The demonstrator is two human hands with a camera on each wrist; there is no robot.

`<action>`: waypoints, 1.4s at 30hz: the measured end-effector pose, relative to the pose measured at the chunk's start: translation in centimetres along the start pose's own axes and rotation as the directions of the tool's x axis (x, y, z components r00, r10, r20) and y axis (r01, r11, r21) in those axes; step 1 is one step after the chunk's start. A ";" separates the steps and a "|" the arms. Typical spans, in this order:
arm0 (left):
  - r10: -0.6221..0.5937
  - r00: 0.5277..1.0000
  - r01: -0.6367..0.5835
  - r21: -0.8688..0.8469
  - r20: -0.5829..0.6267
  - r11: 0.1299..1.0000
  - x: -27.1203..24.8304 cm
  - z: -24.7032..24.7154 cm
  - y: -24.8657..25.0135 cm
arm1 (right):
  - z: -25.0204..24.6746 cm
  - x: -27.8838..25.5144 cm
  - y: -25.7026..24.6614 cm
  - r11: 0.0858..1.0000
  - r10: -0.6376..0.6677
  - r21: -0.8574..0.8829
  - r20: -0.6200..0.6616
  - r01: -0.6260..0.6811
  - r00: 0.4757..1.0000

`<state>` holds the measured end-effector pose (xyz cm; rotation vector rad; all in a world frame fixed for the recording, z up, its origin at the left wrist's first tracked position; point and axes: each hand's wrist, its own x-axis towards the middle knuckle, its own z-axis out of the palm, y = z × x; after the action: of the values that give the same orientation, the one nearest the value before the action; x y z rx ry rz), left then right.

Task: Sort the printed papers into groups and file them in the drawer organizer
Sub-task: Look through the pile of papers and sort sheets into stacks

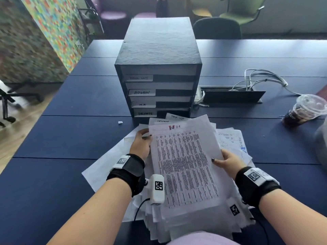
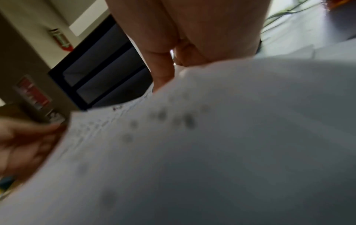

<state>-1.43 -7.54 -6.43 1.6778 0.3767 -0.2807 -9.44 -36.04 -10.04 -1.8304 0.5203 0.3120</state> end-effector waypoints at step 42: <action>0.527 0.834 -0.530 0.499 0.161 0.686 -6.3 -2.5 7.9 | -2.0 1.3 1.8 0.993 0.090 0.092 -0.136 -0.078 0.987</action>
<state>-4.08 -6.50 3.59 2.2470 -0.2384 0.0635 -9.31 -38.64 -11.50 -1.7569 0.7001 0.2151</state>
